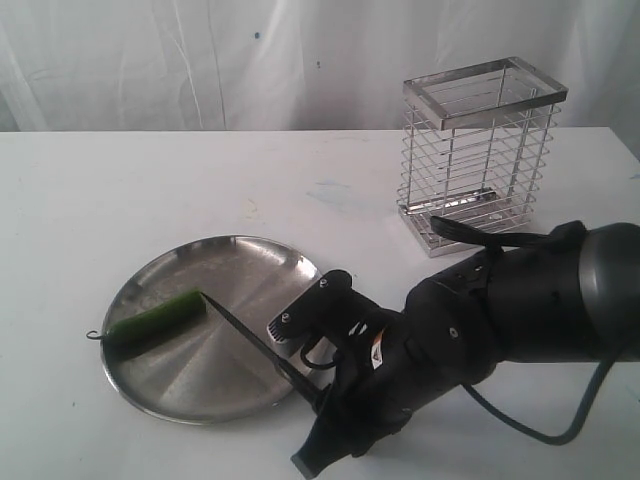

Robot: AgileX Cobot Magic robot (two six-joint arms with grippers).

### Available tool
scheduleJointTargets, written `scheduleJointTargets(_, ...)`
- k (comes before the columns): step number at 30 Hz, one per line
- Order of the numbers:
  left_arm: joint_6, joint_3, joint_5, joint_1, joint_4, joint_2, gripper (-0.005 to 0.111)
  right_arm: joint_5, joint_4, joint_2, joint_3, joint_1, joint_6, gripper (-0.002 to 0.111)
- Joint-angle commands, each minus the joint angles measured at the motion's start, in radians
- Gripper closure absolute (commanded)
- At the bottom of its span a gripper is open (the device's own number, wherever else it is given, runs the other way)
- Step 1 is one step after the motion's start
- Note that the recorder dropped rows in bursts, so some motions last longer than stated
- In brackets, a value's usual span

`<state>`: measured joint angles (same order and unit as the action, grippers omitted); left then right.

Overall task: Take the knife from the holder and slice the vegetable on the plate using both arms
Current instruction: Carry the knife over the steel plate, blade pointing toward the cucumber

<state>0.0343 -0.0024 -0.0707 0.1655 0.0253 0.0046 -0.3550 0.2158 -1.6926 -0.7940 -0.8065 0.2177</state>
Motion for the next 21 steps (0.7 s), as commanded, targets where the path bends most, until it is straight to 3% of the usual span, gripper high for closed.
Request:
scheduleJointTargets(1, -0.007, 0.002, -0.004, -0.002, -0.004, -0.005, 0.107, 0.035, -0.006, 0.008, 0.004, -0.001, 0.012, 0.067)
scheduleJointTargets(21, -0.007, 0.002, -0.004, -0.002, -0.004, -0.005, 0.107, 0.006, -0.01, -0.056, -0.077, -0.001, 0.025, 0.067)
